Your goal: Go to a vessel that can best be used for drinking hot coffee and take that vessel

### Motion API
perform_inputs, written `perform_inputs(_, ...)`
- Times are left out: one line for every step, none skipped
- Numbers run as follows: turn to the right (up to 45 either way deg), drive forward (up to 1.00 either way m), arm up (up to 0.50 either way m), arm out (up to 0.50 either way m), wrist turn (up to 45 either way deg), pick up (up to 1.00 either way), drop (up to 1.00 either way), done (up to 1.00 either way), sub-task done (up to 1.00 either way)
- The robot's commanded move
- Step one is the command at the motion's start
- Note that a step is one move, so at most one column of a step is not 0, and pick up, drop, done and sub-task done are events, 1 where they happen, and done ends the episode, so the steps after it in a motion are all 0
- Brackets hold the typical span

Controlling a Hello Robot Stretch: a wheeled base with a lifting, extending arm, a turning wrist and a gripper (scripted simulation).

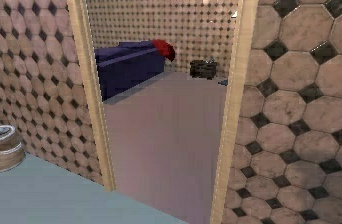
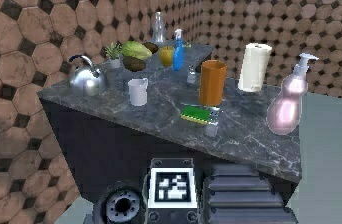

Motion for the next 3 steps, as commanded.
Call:
perform_inputs(0.0, 0.00, 0.00, 0.50, 0.0, 0.00, 0.00, 0.00, 0.00)
perform_inputs(0.0, 0.00, 0.00, 0.00, 45.0, 0.00, 0.00, 0.00, 0.00)
perform_inputs(0.0, 0.00, 0.00, 0.00, 45.0, 0.00, 0.00, 0.00, 0.00)
